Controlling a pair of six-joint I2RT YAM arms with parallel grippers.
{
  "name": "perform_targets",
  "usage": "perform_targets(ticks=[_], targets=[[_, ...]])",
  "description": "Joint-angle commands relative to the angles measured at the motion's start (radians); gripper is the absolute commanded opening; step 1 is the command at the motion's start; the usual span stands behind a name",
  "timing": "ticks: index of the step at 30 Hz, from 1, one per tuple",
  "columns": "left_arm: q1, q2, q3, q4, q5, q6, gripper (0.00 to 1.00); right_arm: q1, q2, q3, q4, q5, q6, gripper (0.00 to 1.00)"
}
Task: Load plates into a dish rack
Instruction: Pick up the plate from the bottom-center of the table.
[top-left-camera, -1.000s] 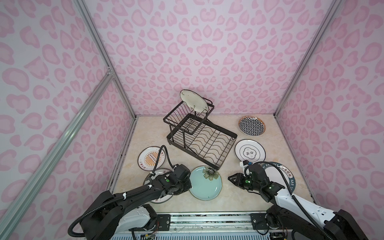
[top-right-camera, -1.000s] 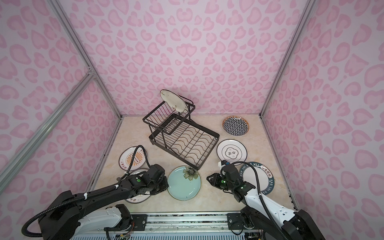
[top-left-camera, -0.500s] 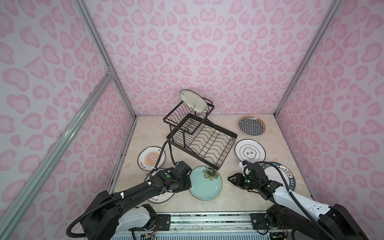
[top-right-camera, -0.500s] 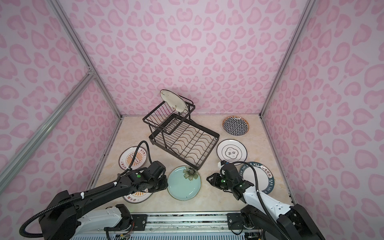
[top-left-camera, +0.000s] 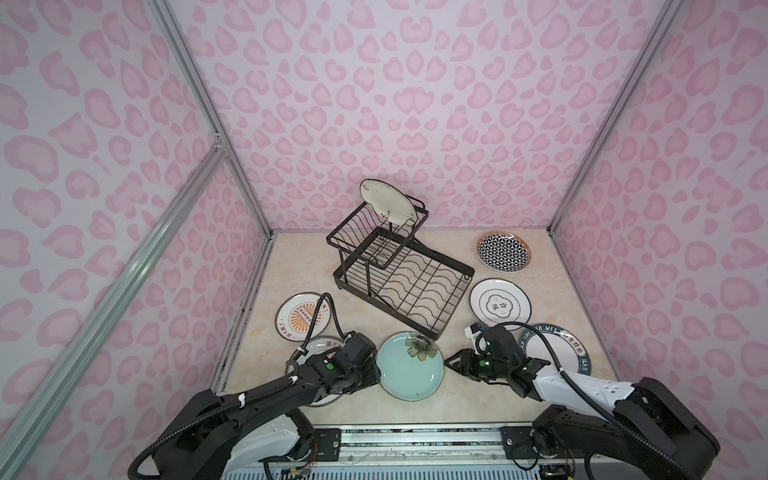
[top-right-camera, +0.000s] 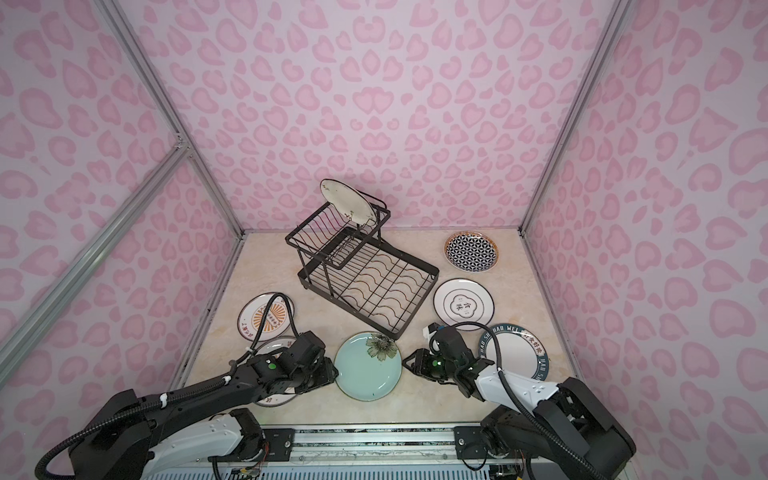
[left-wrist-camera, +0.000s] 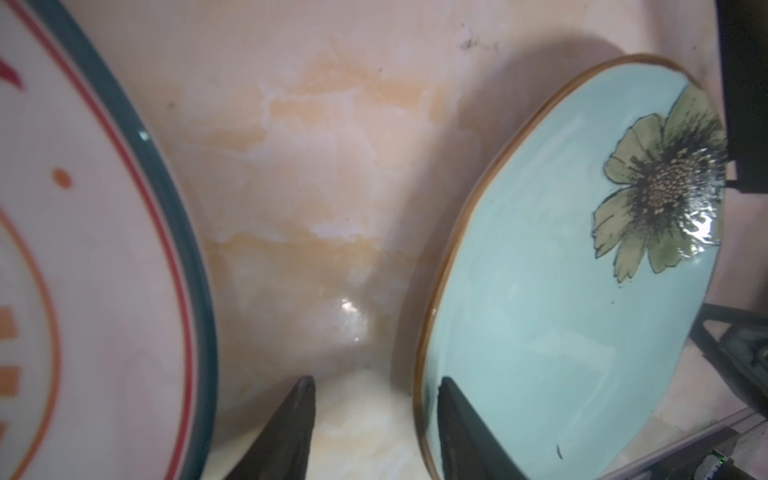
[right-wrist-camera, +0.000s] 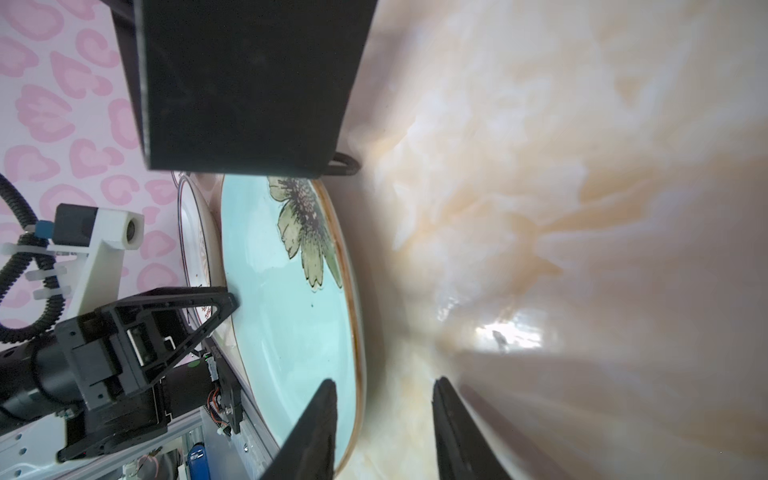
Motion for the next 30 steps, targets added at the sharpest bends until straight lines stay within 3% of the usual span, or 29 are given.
perform_targets(ticks=[1,6,16,25,30], targets=[[0.000,0.017,0.002,0.073,-0.012,-0.008,0.50,0.024,0.028,0.016,0.069,-0.005,0.017,0.39],[0.000,0.057,0.003,0.115,-0.008,-0.009,0.50,0.042,0.052,0.016,0.089,0.010,0.032,0.39],[0.001,0.132,-0.008,0.230,0.033,-0.006,0.48,0.077,0.146,-0.003,0.221,0.012,0.097,0.30],[0.001,0.135,-0.011,0.264,0.061,0.001,0.47,0.082,0.252,-0.038,0.401,-0.053,0.166,0.00],[0.002,0.110,-0.026,0.248,0.051,-0.006,0.47,0.060,0.325,-0.103,0.609,-0.084,0.241,0.00]])
